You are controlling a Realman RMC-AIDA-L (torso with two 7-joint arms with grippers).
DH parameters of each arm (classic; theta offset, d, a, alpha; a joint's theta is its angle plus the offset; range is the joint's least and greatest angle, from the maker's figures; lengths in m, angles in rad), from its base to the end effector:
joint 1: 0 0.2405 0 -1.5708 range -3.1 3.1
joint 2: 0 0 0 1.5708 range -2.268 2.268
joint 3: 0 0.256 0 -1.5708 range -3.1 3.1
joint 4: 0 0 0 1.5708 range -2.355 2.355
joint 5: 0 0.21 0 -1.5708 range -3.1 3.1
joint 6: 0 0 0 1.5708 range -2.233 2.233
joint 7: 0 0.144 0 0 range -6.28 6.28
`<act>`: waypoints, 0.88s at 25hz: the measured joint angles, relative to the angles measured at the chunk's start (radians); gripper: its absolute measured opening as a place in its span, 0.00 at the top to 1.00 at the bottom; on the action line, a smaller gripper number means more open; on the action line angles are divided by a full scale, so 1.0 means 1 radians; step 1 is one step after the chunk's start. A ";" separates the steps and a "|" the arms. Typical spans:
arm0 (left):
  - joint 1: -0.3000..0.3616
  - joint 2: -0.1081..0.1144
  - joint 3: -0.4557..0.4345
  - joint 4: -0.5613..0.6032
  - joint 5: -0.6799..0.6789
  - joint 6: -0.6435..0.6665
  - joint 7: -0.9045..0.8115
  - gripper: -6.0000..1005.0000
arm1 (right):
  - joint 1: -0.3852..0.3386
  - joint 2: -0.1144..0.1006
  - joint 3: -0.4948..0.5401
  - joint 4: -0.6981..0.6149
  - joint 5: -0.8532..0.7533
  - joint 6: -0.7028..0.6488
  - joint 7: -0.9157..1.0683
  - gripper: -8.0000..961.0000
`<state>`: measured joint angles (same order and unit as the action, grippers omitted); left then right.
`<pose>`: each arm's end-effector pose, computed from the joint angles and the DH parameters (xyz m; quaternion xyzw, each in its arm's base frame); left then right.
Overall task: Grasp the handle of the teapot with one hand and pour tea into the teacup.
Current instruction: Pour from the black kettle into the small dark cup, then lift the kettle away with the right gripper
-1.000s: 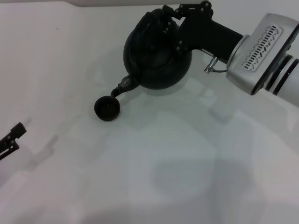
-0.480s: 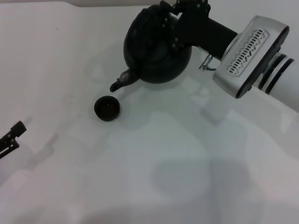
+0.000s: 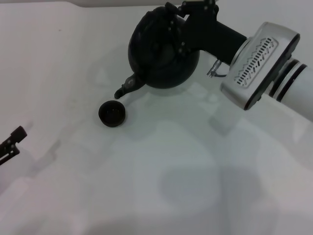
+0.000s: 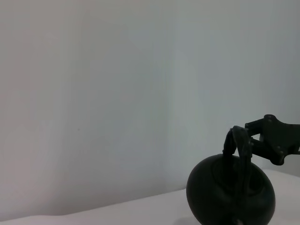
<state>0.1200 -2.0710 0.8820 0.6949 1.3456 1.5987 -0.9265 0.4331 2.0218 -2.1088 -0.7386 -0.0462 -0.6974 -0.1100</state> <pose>-0.3639 0.1677 0.0440 -0.8357 -0.2222 -0.3218 0.3855 0.1914 0.3548 -0.0815 -0.8699 -0.1121 0.2033 0.4352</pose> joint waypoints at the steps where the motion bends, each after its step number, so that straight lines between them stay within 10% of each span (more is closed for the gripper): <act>1: 0.000 0.000 0.000 0.000 0.000 0.000 0.000 0.12 | -0.001 -0.001 -0.005 0.000 0.000 -0.006 -0.005 0.88; 22: 0.000 0.000 0.000 0.000 -0.001 0.000 0.001 0.12 | -0.022 0.000 -0.033 -0.051 0.000 0.044 -0.104 0.88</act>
<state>0.1196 -2.0708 0.8820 0.6949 1.3442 1.5984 -0.9259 0.4110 2.0219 -2.1413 -0.7900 -0.0459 -0.6538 -0.2139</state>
